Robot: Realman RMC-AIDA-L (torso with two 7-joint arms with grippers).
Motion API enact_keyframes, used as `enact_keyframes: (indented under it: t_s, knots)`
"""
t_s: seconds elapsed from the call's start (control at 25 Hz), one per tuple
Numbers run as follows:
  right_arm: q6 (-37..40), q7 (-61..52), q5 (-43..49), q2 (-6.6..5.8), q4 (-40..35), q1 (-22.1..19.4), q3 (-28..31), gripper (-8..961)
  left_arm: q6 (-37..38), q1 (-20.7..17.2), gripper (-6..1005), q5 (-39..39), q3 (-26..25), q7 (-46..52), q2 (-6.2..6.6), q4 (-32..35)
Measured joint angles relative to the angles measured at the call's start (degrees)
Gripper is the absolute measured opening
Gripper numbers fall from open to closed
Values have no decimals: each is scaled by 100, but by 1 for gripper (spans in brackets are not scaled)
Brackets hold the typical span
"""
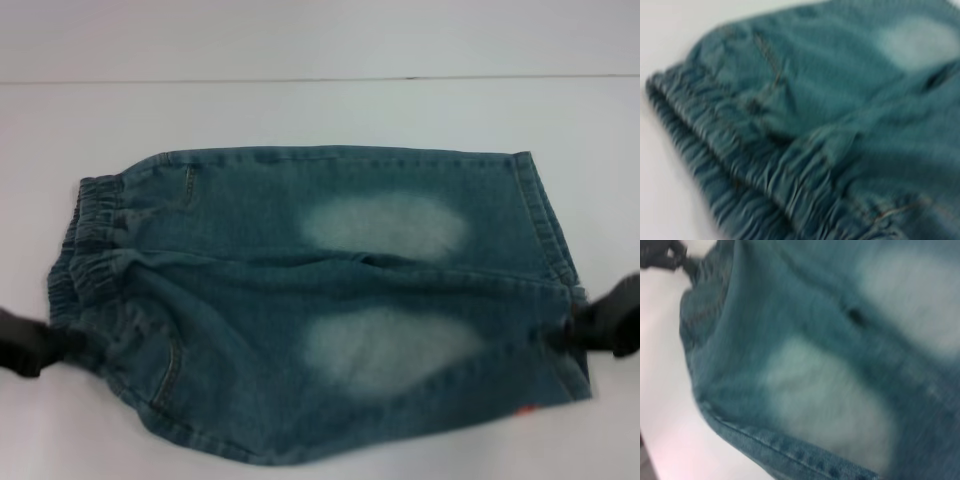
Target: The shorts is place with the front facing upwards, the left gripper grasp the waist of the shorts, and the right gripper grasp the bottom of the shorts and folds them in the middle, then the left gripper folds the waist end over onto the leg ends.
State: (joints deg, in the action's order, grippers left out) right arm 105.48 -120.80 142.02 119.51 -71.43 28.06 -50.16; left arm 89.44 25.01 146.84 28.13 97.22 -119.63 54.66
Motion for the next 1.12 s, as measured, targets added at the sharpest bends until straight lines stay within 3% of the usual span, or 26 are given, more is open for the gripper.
enact_keyframes:
  t_s: [0.44, 0.84, 1.12]
  knots:
    - [-1247, 873, -1208, 15, 260, -211, 723, 36, 409, 121, 51, -1191, -355, 21, -18, 128]
    - [-2482, 1758, -2024, 4, 1019, -242, 1040, 36, -484, 131, 52, -1574, -548, 411, -68, 209]
    - [-3442, 2446, -2379, 1, 1685, -167, 1190, 36, -1495, 226, 52, -1606, -502, 618, -269, 193]
